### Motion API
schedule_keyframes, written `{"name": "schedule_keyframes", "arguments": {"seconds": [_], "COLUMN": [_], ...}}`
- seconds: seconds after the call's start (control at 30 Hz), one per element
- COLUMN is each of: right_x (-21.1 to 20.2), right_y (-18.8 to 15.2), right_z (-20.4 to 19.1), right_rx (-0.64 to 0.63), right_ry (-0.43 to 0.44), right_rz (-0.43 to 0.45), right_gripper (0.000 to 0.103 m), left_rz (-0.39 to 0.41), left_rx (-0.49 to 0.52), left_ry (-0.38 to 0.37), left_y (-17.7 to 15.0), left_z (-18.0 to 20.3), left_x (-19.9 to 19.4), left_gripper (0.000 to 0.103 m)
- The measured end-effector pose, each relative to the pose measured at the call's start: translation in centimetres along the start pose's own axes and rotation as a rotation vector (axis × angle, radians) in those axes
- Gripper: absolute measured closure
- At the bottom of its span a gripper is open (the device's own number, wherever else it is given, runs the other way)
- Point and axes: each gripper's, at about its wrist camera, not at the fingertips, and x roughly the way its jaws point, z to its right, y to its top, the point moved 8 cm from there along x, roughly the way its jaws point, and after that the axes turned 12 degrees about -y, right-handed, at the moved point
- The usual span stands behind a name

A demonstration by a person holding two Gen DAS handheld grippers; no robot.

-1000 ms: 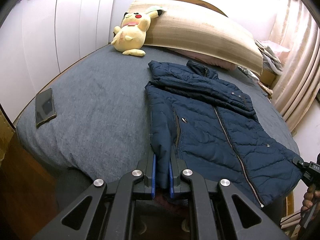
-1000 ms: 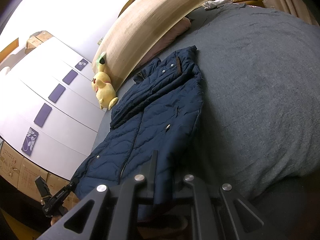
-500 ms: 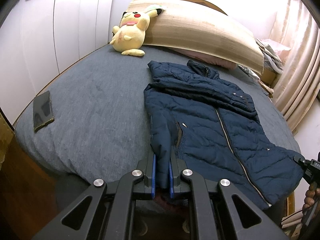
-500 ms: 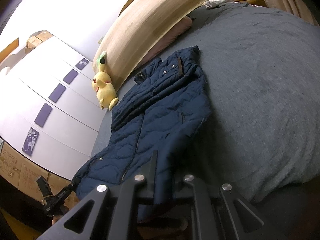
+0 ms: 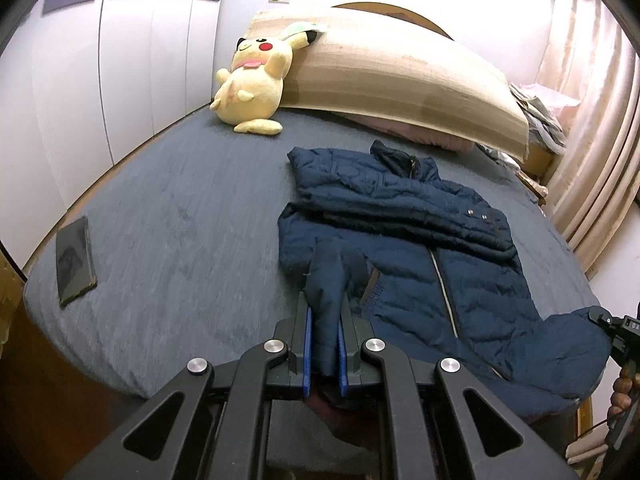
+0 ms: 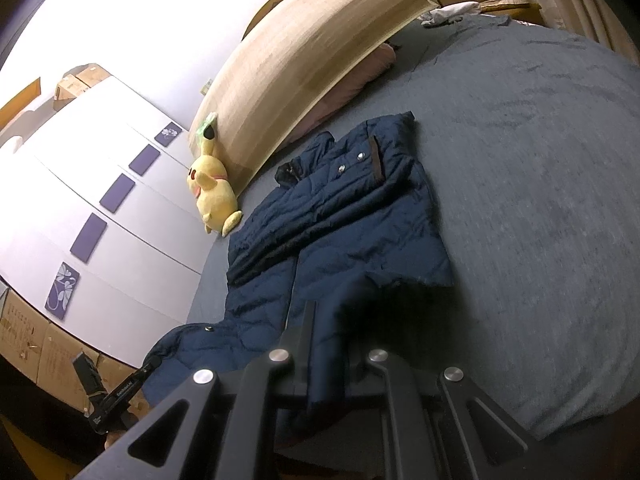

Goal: Fold large clothes
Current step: 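Lift the jacket hem with both tools and carry it over toward the collar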

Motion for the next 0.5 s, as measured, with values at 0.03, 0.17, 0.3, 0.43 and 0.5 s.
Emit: {"name": "schedule_keyframes", "arguments": {"seconds": [0.03, 0.17, 0.3, 0.43, 0.5], "right_x": [0.1, 0.9, 1.8, 2.7, 3.2], "right_y": [0.3, 1.9, 3.1, 4.2, 4.9], "right_z": [-0.1, -0.3, -0.4, -0.2, -0.2], "right_rx": [0.001, 0.012, 0.029, 0.047, 0.055], "right_ry": [0.000, -0.001, -0.003, -0.006, -0.006], "right_rz": [0.002, 0.013, 0.020, 0.024, 0.026], "right_gripper": [0.093, 0.093, 0.093, 0.093, 0.093], "left_rz": [0.002, 0.010, 0.011, 0.008, 0.008], "left_rx": [0.002, 0.002, 0.004, -0.001, -0.003], "left_ry": [0.000, -0.004, -0.009, -0.018, -0.020], "left_y": [0.4, 1.9, 3.5, 5.0, 5.7], "left_z": [0.1, 0.4, 0.6, 0.9, 1.0], "left_x": [0.3, 1.1, 2.3, 3.5, 4.1], "left_gripper": [0.092, 0.092, 0.092, 0.092, 0.092]}}
